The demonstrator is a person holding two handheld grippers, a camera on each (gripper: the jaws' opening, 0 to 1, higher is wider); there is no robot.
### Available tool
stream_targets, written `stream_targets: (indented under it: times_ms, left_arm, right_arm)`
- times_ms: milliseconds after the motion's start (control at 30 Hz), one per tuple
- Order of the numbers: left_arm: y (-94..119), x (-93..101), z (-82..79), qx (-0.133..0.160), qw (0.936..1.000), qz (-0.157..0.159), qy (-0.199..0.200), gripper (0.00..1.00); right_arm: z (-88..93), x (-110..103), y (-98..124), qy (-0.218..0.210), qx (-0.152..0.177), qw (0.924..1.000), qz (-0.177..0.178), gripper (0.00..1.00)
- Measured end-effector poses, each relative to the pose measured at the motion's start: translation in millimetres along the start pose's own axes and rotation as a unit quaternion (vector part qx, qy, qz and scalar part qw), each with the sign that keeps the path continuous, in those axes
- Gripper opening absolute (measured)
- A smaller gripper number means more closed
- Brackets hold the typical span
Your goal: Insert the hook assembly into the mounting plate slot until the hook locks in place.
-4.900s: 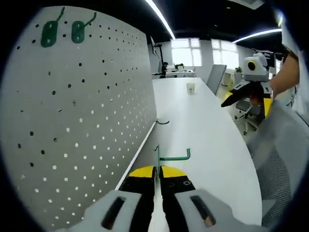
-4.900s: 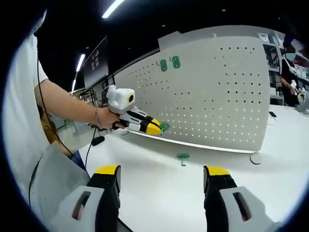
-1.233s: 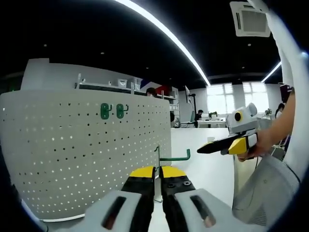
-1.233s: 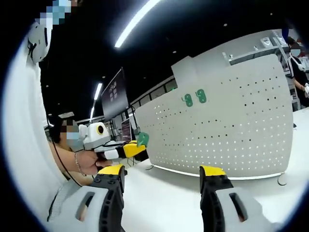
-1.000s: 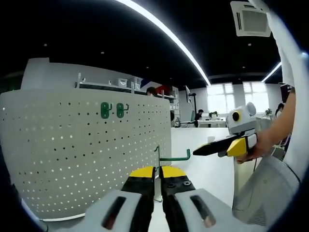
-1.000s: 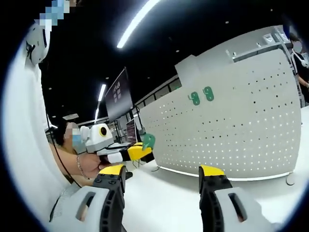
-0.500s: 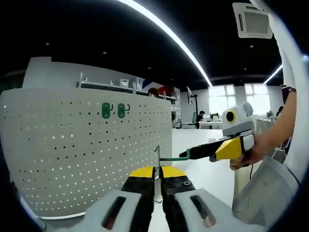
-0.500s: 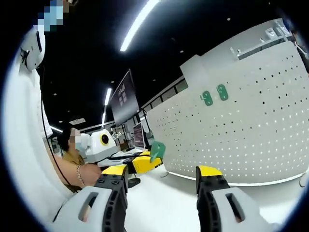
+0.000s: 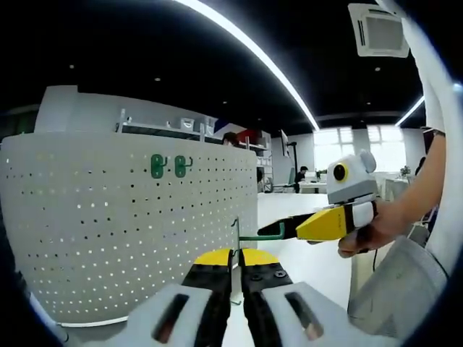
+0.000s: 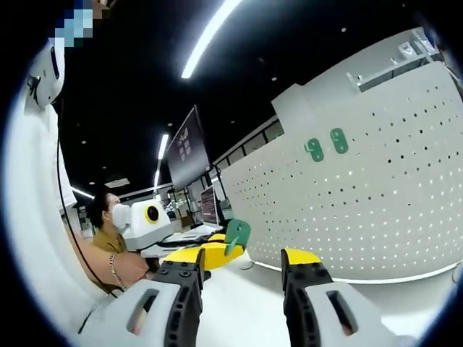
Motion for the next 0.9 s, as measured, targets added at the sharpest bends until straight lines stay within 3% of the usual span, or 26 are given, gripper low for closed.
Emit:
stream_targets:
  times_ms: [300, 900]
  left_arm:
    - [-0.4, 0.2, 0.0, 0.001, 1.0000, -0.004, 0.003, 0.04]
    - [-0.9, 1.7, -1.2, 0.007, 0.9998, -0.013, 0.016, 0.04]
  right_arm:
    - [-3.5, -3.3, -11.2, 0.002, 0.001, 1.0000, -0.001, 0.25]
    - [-6.6, -7.2, -27.2, 0.008, 0.001, 1.0000, -0.005, 0.13]
Point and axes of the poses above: the point that each gripper's makers call its tool centre point, and the gripper's own axes: y roughly backward along the fingers, x roughly to its right, z roughly out of its underside, the point moved 9 cm from there along y, roughly backward along the fingers, and after that the axes turned 10 degrees about -x, right-handed, at the moved point
